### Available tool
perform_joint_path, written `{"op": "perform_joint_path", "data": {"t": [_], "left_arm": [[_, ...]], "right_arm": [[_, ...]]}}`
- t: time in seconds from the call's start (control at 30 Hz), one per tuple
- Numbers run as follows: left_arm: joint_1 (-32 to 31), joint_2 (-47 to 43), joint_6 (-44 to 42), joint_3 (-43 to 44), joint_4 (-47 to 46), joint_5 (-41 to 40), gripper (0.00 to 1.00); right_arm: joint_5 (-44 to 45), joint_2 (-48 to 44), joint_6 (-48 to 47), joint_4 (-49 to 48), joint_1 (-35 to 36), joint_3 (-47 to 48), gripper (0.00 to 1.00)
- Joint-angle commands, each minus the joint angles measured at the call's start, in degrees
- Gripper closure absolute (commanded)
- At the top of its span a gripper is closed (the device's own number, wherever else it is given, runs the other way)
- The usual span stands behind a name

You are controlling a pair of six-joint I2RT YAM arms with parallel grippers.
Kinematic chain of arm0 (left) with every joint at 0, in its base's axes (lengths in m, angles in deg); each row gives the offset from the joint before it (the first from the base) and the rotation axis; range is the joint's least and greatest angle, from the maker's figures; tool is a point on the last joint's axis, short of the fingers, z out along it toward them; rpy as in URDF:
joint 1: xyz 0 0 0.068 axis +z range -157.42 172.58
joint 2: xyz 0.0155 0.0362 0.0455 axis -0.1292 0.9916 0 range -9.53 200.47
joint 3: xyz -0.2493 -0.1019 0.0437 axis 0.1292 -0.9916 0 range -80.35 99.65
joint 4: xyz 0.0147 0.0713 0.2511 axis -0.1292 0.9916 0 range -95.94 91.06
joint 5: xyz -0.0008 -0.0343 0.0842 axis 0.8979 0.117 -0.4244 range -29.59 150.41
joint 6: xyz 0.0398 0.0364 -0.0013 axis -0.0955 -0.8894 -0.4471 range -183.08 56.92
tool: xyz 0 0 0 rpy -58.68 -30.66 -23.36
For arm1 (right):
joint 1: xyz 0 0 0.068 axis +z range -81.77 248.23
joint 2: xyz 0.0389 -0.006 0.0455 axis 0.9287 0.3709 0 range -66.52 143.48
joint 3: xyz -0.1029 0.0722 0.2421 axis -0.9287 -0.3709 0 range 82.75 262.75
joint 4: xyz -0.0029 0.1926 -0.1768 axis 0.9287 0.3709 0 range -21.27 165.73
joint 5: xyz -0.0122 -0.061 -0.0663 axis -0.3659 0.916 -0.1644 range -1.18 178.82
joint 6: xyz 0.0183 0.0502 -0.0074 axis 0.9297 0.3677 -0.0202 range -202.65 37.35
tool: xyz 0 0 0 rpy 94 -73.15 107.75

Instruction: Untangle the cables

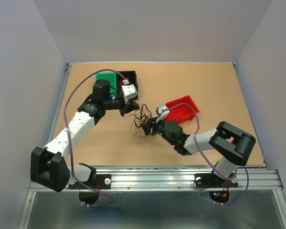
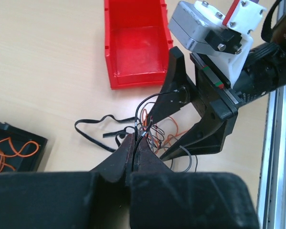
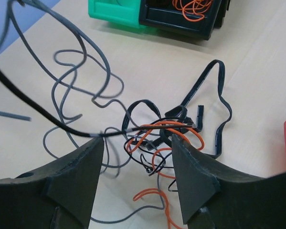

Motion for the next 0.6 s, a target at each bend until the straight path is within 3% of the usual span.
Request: {"op": "perform_joint_path", "data": {"t": [0.0,0.27,0.37,0.47,0.5,0.57], "left_arm": [[0.8,-2.8,3.3,-0.6,-4.7,-2.0,1.0],[2.9,-4.1,4.8,-0.7,-5.3,-1.8,1.0],[3.7,-4.6,5.6,-1.0,-6.5,-2.0,1.0],[4.5,-4.4,6.1,-1.2,-6.9,-2.0,1.0],[4.5,-4.1,5.9,-1.2,-6.9,-1.6,1.0],[4.6,-3.5,5.6,-1.0,-6.6,-1.2,1.0]], "right_arm": [[4.0,-1.2,0.2,-2.2,0.3,0.9,0.37],[9.1,-0.5,1.0,-2.2,0.3,0.7,0.51],[8.9,-1.6,1.2,-2.2,0.3,0.1,0.52],[6.7,-4.3,1.6,-2.4,0.3,-1.4,0.43],[5.4,-5.4,1.2,-2.5,0.3,-1.9,0.34],[4.4,-7.1,0.4,-2.5,0.3,-3.8,0.27]]}}
